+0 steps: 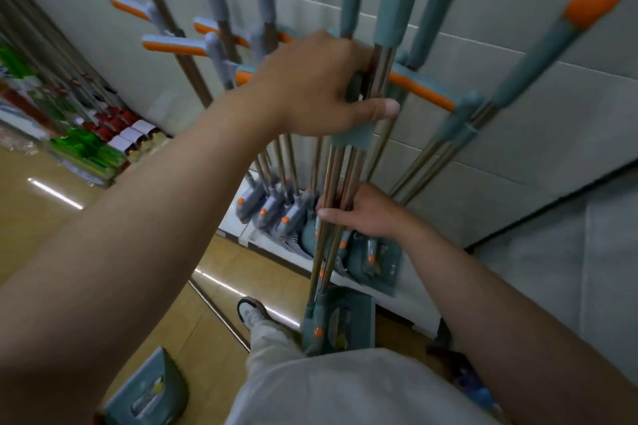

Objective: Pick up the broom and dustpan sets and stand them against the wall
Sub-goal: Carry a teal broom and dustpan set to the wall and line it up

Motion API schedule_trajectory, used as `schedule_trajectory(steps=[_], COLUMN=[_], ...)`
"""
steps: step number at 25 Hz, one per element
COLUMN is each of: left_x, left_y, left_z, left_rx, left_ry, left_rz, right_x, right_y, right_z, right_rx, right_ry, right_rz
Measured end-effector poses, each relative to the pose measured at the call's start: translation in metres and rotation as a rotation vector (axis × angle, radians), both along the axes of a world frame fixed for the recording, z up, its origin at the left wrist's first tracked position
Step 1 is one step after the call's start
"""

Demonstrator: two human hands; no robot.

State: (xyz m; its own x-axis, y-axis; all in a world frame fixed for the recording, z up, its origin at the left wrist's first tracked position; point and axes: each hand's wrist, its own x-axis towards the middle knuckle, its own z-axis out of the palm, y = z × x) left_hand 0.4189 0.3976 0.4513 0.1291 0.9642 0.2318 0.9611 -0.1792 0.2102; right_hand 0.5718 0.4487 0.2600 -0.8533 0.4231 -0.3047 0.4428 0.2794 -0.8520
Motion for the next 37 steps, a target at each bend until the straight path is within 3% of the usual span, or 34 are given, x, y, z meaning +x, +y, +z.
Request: schedule_trajectory(steps=[10, 21, 27, 37], left_x=[0.093, 0.178, 0.189, 0.180], left_y=[0.042, 0.062, 0.088, 0.114], left_z=[-0.004, 0.006, 0.006, -0.010], left_rx=[-0.038, 0.011, 0.047, 0.034], left_ry=[-0.043, -0.092, -0.141, -0.068], left_rz=[-0.222, -0.359, -0.382, -0.368], right_x=[0.111, 0.196, 0.219, 0.193], right_y=[0.024, 0.026, 0.048, 0.099], right_z=[0.003, 0.018, 0.025, 0.013], right_rx=[0.075, -0.081, -0.011, 0.078], right_ry=[-0.049, -0.015, -0.027, -0.035], right_rz=[-0.133, -0.280, -0.366, -0.416])
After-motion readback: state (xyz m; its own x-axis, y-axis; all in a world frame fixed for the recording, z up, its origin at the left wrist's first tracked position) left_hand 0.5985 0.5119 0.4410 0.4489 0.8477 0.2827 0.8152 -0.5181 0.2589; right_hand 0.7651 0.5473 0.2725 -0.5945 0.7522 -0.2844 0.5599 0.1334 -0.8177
